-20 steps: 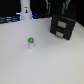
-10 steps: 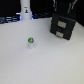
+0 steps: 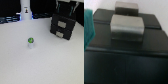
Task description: Open the kcup holder, insert the kcup into the holder, and close the kcup holder
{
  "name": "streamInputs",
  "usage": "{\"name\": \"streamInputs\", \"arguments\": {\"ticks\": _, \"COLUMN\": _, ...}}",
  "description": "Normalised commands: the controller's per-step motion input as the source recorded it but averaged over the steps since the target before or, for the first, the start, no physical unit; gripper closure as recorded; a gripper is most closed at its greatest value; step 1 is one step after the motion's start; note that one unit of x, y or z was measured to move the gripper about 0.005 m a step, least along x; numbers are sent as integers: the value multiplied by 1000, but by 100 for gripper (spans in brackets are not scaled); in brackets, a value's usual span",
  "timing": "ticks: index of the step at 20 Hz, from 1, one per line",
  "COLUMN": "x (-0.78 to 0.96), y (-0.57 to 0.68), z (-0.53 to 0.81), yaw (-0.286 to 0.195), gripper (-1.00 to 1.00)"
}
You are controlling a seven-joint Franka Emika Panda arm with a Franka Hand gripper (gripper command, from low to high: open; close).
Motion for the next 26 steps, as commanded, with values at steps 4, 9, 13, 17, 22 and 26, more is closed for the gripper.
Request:
{"name": "streamInputs", "arguments": {"ticks": 4, "x": -84, "y": 299, "z": -332, "yaw": -132, "gripper": -100}}
{"name": "streamInputs", "arguments": {"ticks": 9, "x": -144, "y": 215, "z": -371, "yaw": -90, "gripper": -100}}
{"name": "streamInputs", "arguments": {"ticks": 13, "x": -211, "y": 145, "z": -371, "yaw": -48, "gripper": -100}}
{"name": "streamInputs", "arguments": {"ticks": 17, "x": -277, "y": 17, "z": -340, "yaw": -10, "gripper": -100}}
{"name": "streamInputs", "arguments": {"ticks": 22, "x": -287, "y": -4, "z": -348, "yaw": -4, "gripper": -100}}
{"name": "streamInputs", "arguments": {"ticks": 26, "x": -272, "y": 7, "z": -338, "yaw": 2, "gripper": -100}}
